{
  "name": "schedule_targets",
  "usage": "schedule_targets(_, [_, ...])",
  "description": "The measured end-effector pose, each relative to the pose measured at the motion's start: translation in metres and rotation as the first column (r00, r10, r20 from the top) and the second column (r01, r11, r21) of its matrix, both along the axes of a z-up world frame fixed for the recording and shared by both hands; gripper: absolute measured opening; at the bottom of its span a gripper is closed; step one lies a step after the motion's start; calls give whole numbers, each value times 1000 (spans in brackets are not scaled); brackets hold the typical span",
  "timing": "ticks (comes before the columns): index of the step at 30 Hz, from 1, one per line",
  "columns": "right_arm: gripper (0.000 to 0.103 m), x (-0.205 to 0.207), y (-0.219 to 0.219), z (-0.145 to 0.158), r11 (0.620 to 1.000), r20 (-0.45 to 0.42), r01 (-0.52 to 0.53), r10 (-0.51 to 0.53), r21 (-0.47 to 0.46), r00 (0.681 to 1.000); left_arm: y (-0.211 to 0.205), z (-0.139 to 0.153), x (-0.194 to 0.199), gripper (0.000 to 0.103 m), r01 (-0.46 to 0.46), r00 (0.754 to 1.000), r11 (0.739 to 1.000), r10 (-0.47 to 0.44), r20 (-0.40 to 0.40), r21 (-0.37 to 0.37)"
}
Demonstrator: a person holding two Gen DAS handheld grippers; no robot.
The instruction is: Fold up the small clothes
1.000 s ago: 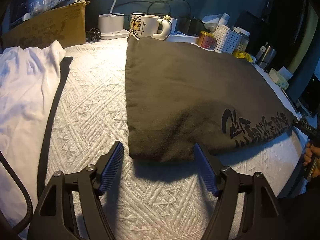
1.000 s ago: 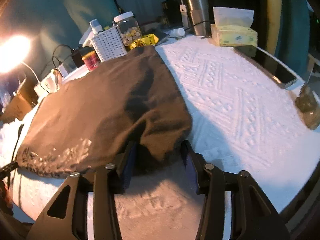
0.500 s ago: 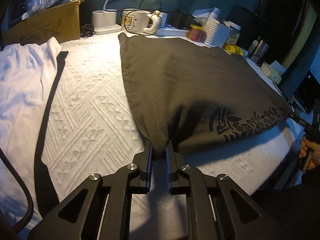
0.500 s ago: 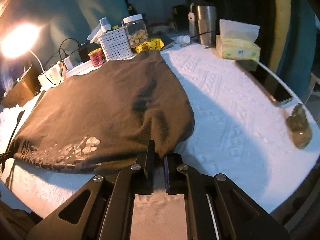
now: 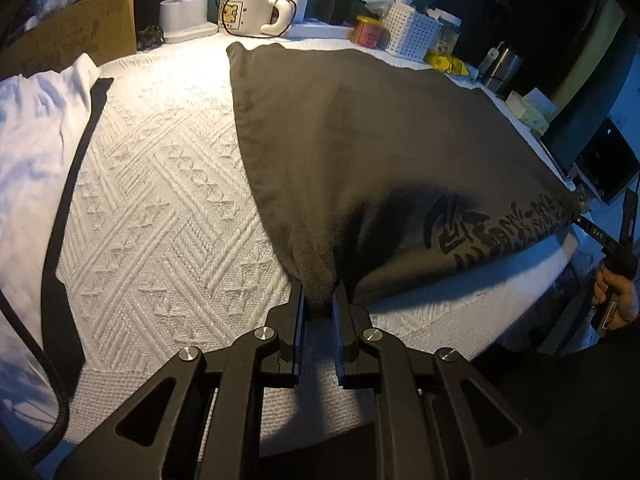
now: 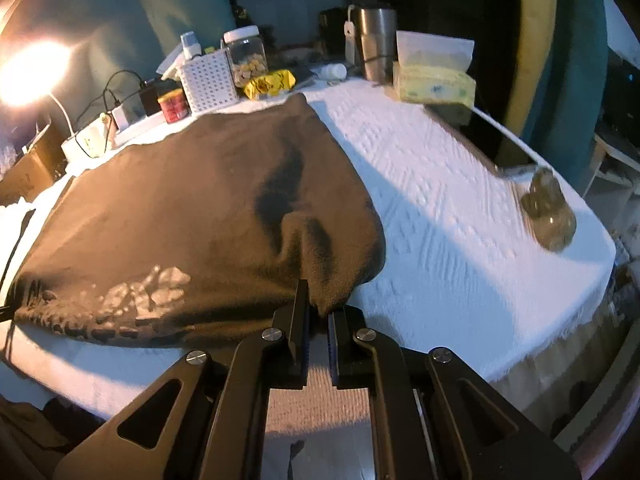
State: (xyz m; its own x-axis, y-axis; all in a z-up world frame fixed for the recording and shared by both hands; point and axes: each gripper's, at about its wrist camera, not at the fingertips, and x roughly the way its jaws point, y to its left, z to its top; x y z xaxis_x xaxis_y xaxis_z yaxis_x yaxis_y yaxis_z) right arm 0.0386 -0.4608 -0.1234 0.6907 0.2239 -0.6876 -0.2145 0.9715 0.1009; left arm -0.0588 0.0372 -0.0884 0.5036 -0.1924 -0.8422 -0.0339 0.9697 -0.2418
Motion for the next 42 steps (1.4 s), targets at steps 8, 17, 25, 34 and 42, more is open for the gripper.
schedule_targets(8, [15,2,6,8,997,-5,-13,13,-70,1000,20,16,-2,39,-38,999,999,38,19,11])
schedule_targets(17, [38,9,-1,26,995,38,65,-62,-74,997,38,24,45,55,-81,995,994,76,70,67])
schedule_targets(25, [38,30,6,24,996,21,76,-75,-54,997,44,10,101,55,-75,995,994,70,67,80])
schedule_targets(34, [38,63,17,26,997,17,61,-61,-46,998,37,-3,133,22,-35,999,987,29,41,158])
schedule_targets(42, [38,79,36,24,999,8,14,-14,-36,1000,53,-2,128,3,-102,994,975,92,59,195])
